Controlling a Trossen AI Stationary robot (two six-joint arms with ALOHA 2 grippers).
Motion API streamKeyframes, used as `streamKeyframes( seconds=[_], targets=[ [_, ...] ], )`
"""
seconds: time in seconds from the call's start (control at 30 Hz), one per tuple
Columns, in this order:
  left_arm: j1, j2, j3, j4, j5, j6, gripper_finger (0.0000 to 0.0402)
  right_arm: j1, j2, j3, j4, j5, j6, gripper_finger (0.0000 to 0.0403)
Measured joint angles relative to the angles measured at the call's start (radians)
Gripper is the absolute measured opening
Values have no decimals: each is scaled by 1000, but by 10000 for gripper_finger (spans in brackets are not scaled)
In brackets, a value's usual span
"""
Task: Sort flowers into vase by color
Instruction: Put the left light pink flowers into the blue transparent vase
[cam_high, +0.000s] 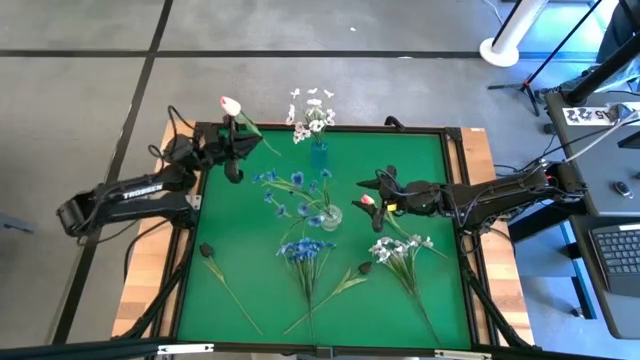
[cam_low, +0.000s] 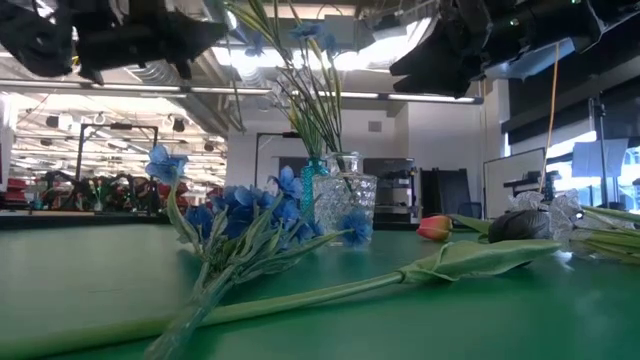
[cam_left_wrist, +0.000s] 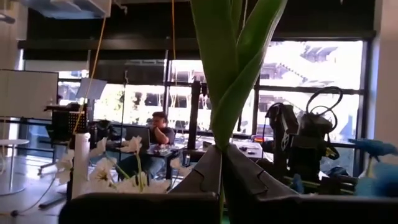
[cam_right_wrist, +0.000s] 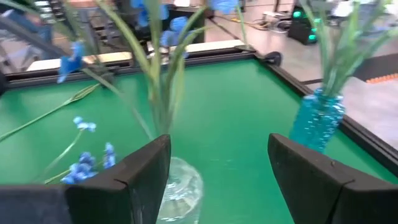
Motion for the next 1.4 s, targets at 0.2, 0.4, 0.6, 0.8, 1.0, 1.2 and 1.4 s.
streamKeyframes(
  seconds=[0.2, 0.4, 0.6, 0.8, 1.0, 1.2, 1.4],
  targets=[
    [21, 191, 0, 240, 36, -25, 0, 0, 0, 0, -1, 52, 7, 268],
    [25, 394, 64, 382, 84, -54, 0, 0, 0, 0, 0, 79, 9, 268],
    [23, 515, 163, 462, 134, -114, 0, 0, 0, 0, -1, 80, 18, 268],
    [16, 554, 210, 462, 129, -111, 0, 0, 0, 0, -2, 80, 11, 268],
    [15, 576, 223, 463, 122, -81, 0, 0, 0, 0, -3, 80, 8, 268],
    [-5, 640, 225, 472, 113, -56, 0, 0, 0, 0, -2, 80, 8, 268],
    [-31, 730, 234, 610, 71, -42, 0, 0, 0, 0, -2, 80, 10, 268]
  ],
)
